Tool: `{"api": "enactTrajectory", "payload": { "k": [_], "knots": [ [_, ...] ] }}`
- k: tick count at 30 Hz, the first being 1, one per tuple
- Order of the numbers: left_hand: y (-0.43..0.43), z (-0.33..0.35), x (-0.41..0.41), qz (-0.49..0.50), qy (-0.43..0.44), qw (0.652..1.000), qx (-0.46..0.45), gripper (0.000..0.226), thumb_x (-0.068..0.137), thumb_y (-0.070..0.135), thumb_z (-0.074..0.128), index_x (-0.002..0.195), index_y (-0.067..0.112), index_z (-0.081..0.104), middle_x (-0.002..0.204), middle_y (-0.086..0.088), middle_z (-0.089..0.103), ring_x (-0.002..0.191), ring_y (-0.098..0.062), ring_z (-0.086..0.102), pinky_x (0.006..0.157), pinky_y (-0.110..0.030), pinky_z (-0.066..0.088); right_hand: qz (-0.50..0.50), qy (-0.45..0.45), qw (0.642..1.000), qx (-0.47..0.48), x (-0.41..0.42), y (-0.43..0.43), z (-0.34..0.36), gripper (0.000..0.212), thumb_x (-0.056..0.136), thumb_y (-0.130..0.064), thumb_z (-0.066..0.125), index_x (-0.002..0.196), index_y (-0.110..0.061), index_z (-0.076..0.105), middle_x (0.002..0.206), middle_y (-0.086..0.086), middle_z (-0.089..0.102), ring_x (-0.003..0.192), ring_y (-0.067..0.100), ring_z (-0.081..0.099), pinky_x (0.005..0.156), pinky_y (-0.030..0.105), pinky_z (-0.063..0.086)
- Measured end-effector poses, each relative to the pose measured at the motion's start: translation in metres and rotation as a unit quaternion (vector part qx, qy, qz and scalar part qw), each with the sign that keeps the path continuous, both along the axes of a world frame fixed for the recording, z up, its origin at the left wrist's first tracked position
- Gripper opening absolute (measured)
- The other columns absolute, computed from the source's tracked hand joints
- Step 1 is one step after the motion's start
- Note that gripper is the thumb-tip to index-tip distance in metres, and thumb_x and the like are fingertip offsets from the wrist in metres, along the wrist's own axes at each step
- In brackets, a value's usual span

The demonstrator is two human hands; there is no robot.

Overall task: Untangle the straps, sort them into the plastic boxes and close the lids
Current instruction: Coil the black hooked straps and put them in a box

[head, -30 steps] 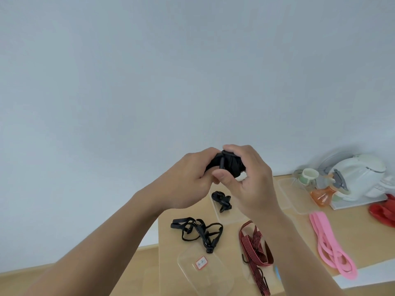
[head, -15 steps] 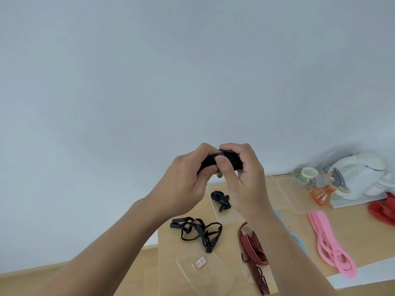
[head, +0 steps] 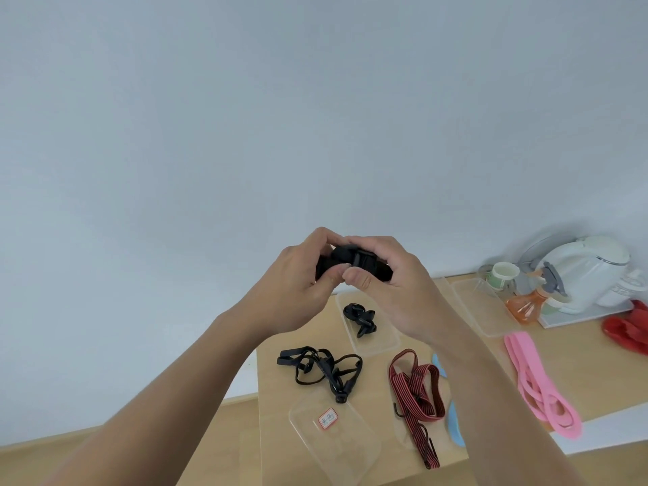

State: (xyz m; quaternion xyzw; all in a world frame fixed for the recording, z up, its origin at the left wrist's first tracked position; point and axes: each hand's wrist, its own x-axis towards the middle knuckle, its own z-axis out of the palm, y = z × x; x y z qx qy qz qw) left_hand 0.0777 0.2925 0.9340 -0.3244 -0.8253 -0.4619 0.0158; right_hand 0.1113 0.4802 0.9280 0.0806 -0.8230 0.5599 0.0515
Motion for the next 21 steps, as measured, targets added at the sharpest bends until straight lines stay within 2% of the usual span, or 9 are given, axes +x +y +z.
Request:
{"api": "enactTrajectory", "payload": {
  "k": [4,6,8,11,13,16,19,21],
  "knots": [
    [0.008,-0.010,-0.003,0.003,-0.009,1.000,-0.010,0.025,0.103,0.023,0.057,0.128,0.023,0.055,0.092,0.002,0.069,0.074,-0.023,0.062,0.069,-0.036,0.050,-0.006,-0.014,0.999,0.035,0.000,0.014,0.001,0.049,0.085,-0.038,0.077,0.131,-0.032,0.064,0.127,-0.014,0.060,0.120,-0.003,0.055,0.099,0.017,0.042],
    [0.011,-0.016,-0.005,-0.002,-0.028,0.999,-0.016,0.029,0.103,0.022,0.056,0.132,0.024,0.056,0.097,0.003,0.069,0.080,-0.021,0.064,0.075,-0.035,0.053,-0.009,-0.028,0.997,0.075,0.000,0.020,0.000,0.053,0.079,-0.046,0.080,0.129,-0.036,0.063,0.125,-0.018,0.059,0.117,-0.005,0.054,0.097,0.017,0.042],
    [0.015,-0.024,-0.007,-0.004,-0.055,0.998,-0.017,0.031,0.102,0.021,0.057,0.132,0.026,0.056,0.101,0.002,0.069,0.086,-0.020,0.065,0.080,-0.037,0.054,-0.014,-0.032,0.993,0.109,0.000,0.025,-0.002,0.048,0.078,-0.044,0.083,0.122,-0.042,0.063,0.121,-0.019,0.058,0.110,-0.009,0.054,0.091,0.016,0.043],
    [0.023,-0.037,-0.011,0.004,-0.111,0.994,0.025,0.027,0.099,0.020,0.060,0.125,0.023,0.058,0.103,0.001,0.070,0.087,-0.022,0.070,0.082,-0.041,0.057,-0.027,-0.040,0.989,0.140,-0.002,0.030,-0.008,0.045,0.075,-0.044,0.085,0.113,-0.048,0.061,0.116,-0.019,0.057,0.103,-0.007,0.055,0.086,0.017,0.045],
    [0.029,-0.048,-0.015,0.025,-0.163,0.984,0.060,0.019,0.099,0.014,0.061,0.117,0.019,0.063,0.105,0.001,0.071,0.085,-0.019,0.073,0.083,-0.035,0.059,-0.034,-0.063,0.986,0.148,-0.004,0.031,-0.018,0.042,0.073,-0.046,0.085,0.107,-0.048,0.061,0.114,-0.018,0.056,0.101,-0.002,0.057,0.085,0.020,0.048],
    [0.039,-0.072,-0.024,0.049,-0.224,0.971,0.068,0.017,0.098,0.009,0.062,0.109,0.020,0.068,0.104,0.002,0.074,0.081,-0.014,0.075,0.082,-0.030,0.057,-0.062,-0.096,0.983,0.145,-0.009,0.033,-0.051,0.039,0.075,-0.042,0.085,0.105,-0.043,0.061,0.113,-0.016,0.055,0.100,0.000,0.058,0.081,0.019,0.048],
    [0.053,-0.109,-0.033,0.063,-0.256,0.964,0.021,0.020,0.096,0.011,0.063,0.104,0.029,0.068,0.107,0.006,0.072,0.084,-0.015,0.075,0.088,-0.039,0.058,-0.102,-0.110,0.978,0.146,-0.017,0.037,-0.098,0.035,0.076,-0.038,0.082,0.107,-0.033,0.065,0.111,-0.010,0.058,0.098,0.002,0.056,0.075,0.011,0.039],
    [0.063,-0.135,-0.039,0.083,-0.275,0.958,-0.011,0.023,0.094,0.011,0.065,0.101,0.033,0.067,0.108,0.011,0.071,0.087,-0.015,0.074,0.089,-0.040,0.058,-0.124,-0.138,0.971,0.148,-0.023,0.039,-0.132,0.039,0.077,-0.036,0.082,0.112,-0.026,0.066,0.113,-0.007,0.055,0.099,0.005,0.055,0.075,0.008,0.038]
  ]
}}
